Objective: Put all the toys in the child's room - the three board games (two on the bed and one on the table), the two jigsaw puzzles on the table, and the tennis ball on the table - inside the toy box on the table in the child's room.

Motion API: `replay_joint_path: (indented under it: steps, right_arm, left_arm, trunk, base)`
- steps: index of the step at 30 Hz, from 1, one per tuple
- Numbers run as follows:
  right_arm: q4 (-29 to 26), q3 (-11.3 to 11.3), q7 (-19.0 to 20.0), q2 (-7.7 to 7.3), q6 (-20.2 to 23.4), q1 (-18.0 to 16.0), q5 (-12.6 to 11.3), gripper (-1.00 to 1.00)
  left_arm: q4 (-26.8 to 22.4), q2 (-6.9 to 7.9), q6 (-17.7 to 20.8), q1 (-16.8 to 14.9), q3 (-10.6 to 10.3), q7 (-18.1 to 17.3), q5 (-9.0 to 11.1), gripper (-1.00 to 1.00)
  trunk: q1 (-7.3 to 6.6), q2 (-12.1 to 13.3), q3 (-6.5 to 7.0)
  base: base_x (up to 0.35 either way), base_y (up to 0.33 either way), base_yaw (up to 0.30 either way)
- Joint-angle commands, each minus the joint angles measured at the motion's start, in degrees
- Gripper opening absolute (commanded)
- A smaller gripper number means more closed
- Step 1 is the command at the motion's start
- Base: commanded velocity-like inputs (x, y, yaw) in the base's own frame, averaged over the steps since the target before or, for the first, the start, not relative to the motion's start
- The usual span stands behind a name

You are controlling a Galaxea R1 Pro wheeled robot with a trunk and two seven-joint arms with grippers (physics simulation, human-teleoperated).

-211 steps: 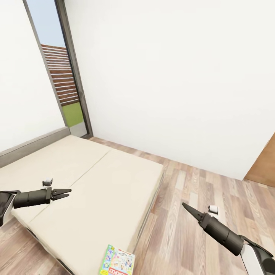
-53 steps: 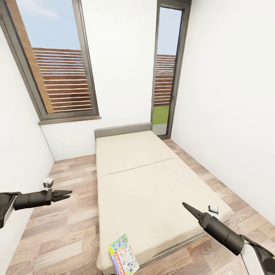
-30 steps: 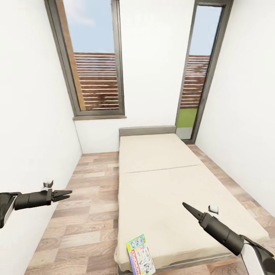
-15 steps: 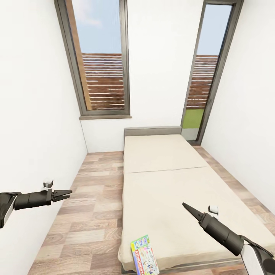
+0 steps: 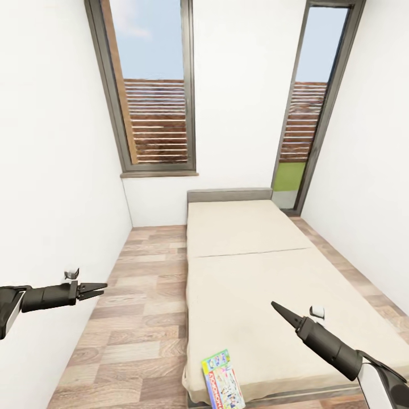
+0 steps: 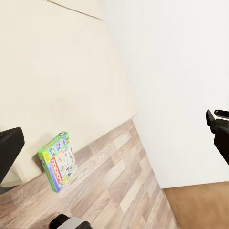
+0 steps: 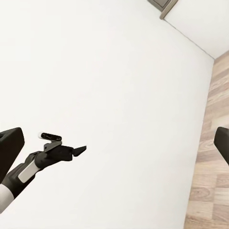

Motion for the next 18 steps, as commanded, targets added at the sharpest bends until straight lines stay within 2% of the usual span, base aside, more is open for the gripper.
replay_joint_path:
  steps: [1,6,12,18]
  right_arm:
    - [0.0,0.0,0.1,0.01,0.3,-0.1,-0.2,1.0]
    - [-0.1,0.0,0.0,0.02,0.4,-0.1,-0.2,1.0]
    - [-0.2,0.0,-0.2,0.03,0.4,-0.1,-0.1,1.0]
    - [-0.2,0.0,-0.2,0.03,0.4,-0.1,-0.2,1.0]
  left_arm:
    - [0.0,-0.04,0.6,-0.1,0.2,-0.5,-0.6,1.0]
    - [0.0,-0.04,0.6,-0.1,0.2,-0.5,-0.6,1.0]
    - [0.0,-0.04,0.6,0.0,0.2,-0.5,-0.6,1.0]
    - [0.0,-0.06,0.6,0.0,0.2,-0.5,-0.5,1.0]
  trunk:
    - [0.04,-0.1,-0.13]
    - [0.04,-0.1,-0.13]
    - [0.04,-0.1,-0.06]
    - [0.04,-0.1,0.14]
  base:
    - [0.0,0.155,0.0]
    - [0.0,0.033,0.0]
    - [0.0,-0.174,0.041]
    - [0.0,-0.053,0.109]
